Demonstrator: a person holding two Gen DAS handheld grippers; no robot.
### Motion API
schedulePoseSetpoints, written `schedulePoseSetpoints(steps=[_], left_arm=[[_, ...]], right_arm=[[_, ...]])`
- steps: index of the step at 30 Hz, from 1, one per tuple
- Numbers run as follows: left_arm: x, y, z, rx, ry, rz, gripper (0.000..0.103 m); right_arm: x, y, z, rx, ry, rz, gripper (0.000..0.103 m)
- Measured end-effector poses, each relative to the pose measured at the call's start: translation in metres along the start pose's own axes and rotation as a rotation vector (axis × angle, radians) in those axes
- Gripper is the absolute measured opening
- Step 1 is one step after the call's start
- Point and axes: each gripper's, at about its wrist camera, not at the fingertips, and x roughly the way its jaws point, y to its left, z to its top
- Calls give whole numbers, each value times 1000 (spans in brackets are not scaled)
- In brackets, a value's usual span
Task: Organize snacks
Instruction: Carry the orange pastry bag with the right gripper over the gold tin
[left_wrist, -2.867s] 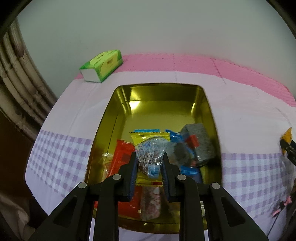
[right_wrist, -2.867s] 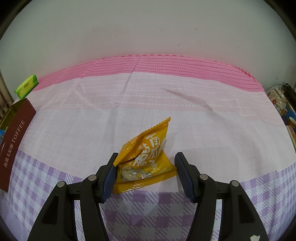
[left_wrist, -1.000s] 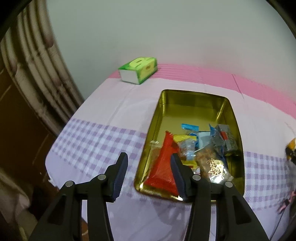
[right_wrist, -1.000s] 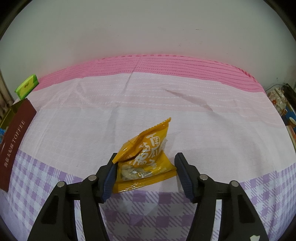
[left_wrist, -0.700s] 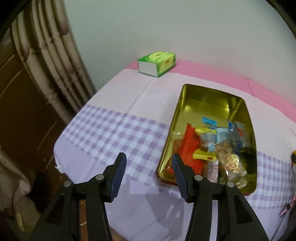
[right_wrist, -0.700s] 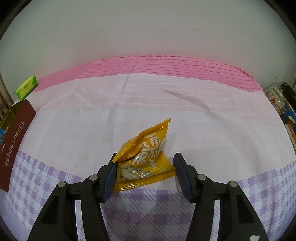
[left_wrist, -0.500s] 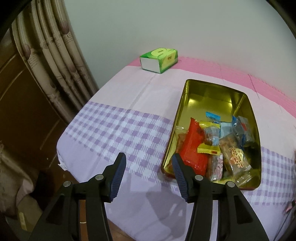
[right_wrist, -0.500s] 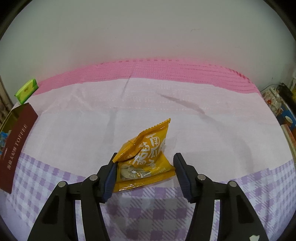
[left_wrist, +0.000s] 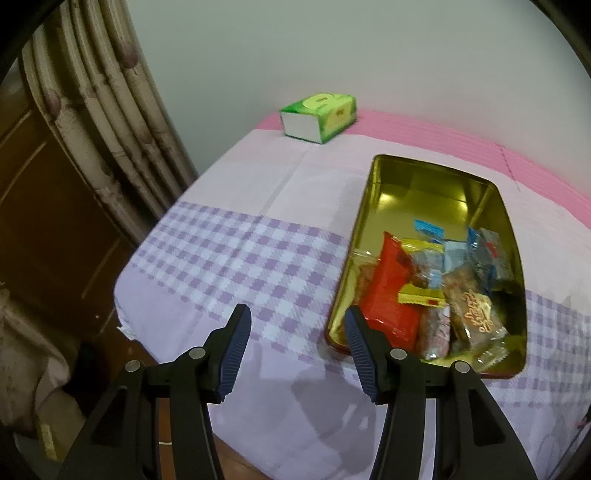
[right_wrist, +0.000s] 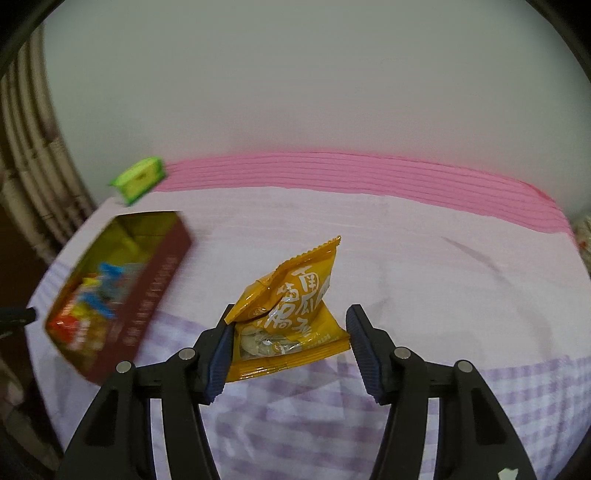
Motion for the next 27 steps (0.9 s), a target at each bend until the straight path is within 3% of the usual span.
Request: schedulePoseSetpoints(steps=[14,27], left_arm=[[6,15,1,-82,26,10,55],[8,19,1,-102,30,31,57]], right_arm=[[10,138,8,-240,36,200,55],[48,196,-1,-355,117,252,55]])
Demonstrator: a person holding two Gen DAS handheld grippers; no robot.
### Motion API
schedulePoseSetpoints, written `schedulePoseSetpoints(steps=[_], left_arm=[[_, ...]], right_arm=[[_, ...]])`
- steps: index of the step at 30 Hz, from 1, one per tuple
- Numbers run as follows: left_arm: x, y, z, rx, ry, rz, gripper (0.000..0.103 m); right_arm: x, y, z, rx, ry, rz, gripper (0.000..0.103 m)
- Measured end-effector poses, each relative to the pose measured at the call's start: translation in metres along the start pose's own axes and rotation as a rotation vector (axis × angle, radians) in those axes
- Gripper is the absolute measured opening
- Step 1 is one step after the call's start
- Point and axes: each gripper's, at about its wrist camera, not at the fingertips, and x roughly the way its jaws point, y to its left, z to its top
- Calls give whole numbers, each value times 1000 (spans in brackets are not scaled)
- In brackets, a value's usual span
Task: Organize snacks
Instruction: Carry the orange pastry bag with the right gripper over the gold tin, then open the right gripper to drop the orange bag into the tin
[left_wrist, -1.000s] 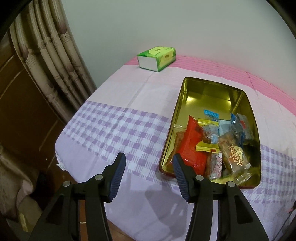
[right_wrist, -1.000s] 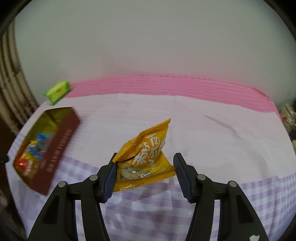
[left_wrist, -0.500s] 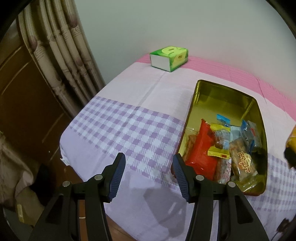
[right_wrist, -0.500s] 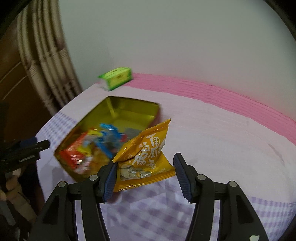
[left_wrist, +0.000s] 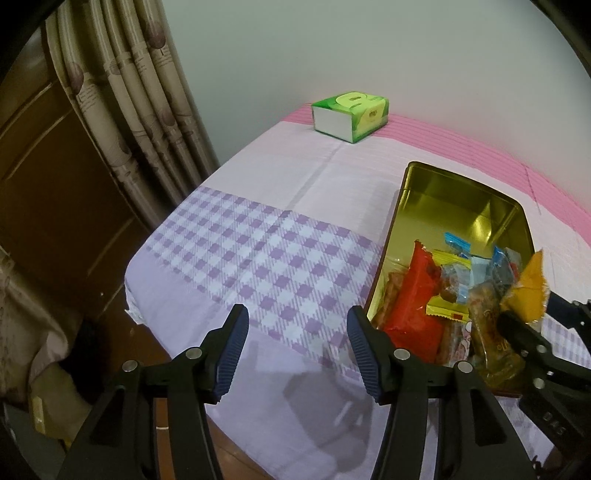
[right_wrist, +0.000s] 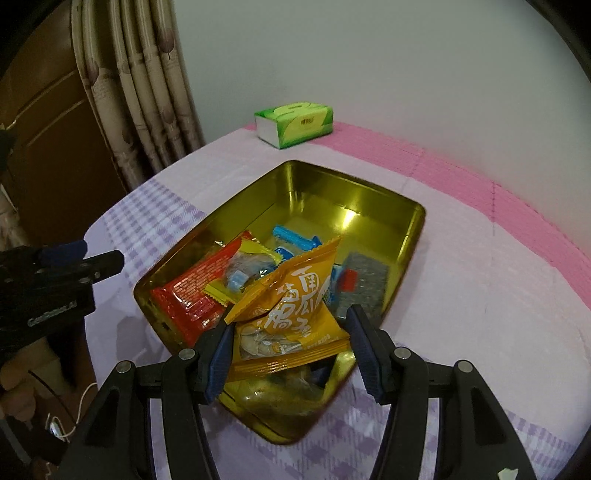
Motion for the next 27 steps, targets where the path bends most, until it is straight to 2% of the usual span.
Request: schedulePoseSetpoints(steps=[6,12,20,27], left_arm=[[1,1,1,-3,3,1,57],[3,0,1,2,4,-2,57],[2,-2,0,9,3,-3,57],[-1,-8,-1,44,-11,-6,57]], right_arm=[[21,-2,3,0,30,-22,55],[33,-14,13,16,22,-72,55],[40,-8,19,-15,16,-121,57],[35,-10,19,31,18,-88,60]])
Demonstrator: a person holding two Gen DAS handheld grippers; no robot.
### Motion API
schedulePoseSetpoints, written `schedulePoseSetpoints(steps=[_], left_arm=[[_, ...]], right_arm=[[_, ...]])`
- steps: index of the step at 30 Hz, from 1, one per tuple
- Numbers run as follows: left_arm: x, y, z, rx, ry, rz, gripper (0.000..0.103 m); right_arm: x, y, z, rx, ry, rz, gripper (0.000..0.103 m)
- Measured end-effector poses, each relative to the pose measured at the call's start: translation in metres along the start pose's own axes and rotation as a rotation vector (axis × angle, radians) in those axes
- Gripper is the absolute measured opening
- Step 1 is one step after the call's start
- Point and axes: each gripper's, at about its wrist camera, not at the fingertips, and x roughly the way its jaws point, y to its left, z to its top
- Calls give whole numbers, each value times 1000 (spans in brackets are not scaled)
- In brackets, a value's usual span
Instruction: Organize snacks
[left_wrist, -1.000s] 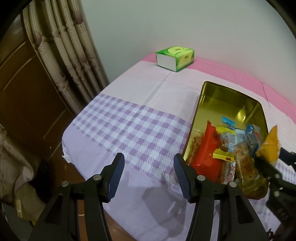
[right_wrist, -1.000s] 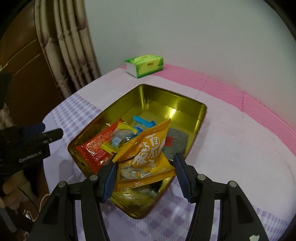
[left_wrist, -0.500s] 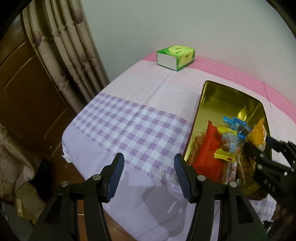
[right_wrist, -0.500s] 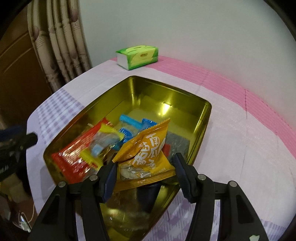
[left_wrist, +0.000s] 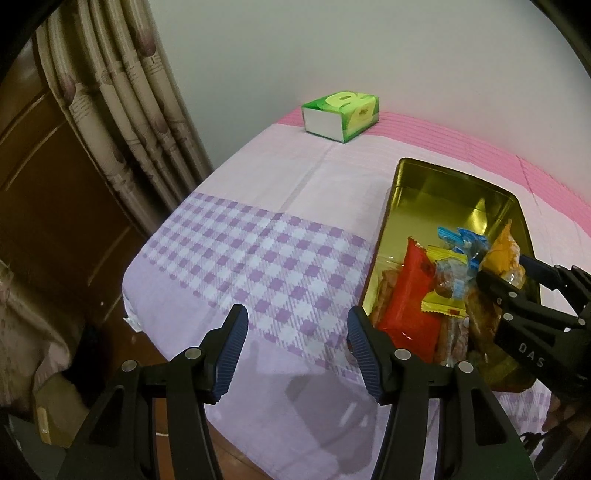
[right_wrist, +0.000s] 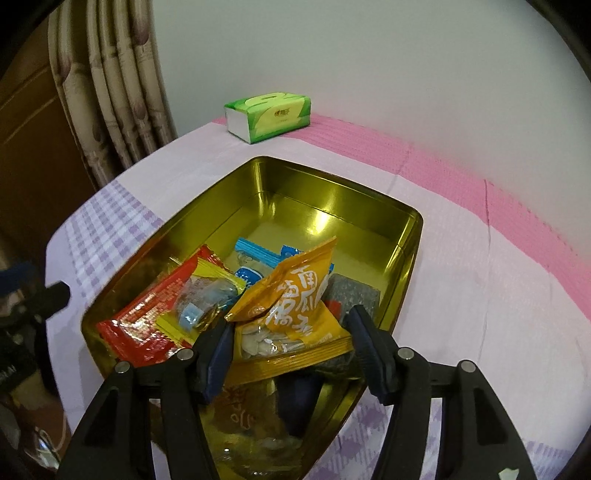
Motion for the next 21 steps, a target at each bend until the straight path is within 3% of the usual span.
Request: schedulePoseSetpoints(steps=[5,12,21], left_arm=[[-1,-3,0,12,-3,-11,58],[-2,-7,-1,34,-7,-14,60],[-3,-11,-2,46,-9,-14,60]], right_arm=[[-12,2,0,21,-19,19,66],[-37,-3,-5,107,-57,52,87],[-58,3,-35,127,-59,0,93]])
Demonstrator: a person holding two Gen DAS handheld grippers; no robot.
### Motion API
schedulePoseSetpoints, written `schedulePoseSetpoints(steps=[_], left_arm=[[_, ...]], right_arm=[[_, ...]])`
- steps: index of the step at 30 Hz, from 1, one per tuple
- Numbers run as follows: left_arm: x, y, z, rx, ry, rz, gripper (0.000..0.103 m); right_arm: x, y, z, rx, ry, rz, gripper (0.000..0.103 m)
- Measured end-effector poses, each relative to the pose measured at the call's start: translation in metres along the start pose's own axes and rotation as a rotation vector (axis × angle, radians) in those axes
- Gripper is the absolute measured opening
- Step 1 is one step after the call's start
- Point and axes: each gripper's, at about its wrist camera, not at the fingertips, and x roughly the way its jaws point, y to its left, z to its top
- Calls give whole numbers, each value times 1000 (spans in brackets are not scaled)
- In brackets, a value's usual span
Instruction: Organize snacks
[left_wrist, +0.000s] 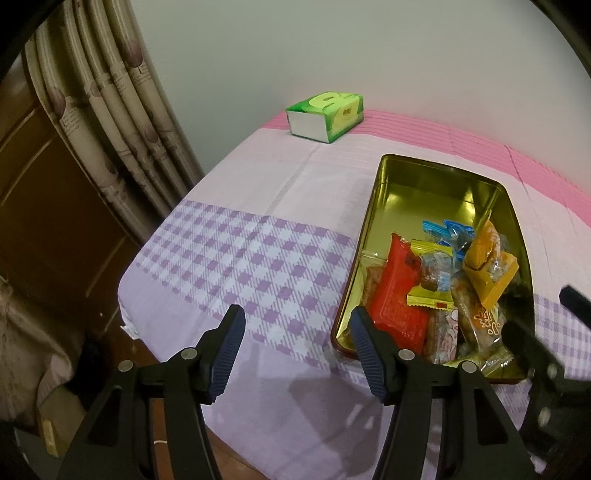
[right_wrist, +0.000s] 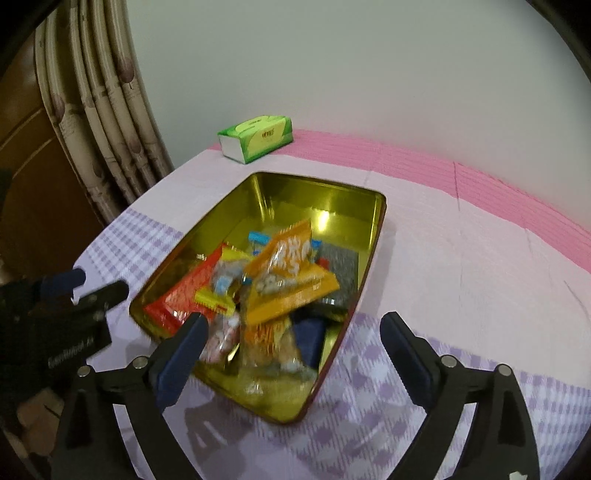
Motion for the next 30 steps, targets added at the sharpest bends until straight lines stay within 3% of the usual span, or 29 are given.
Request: schedulePoseSetpoints(steps=[30], left_arm=[[-1,-2,-1,6,0,0,60]], right_arm=[[-5,8,-14,-23,15,-28,99]])
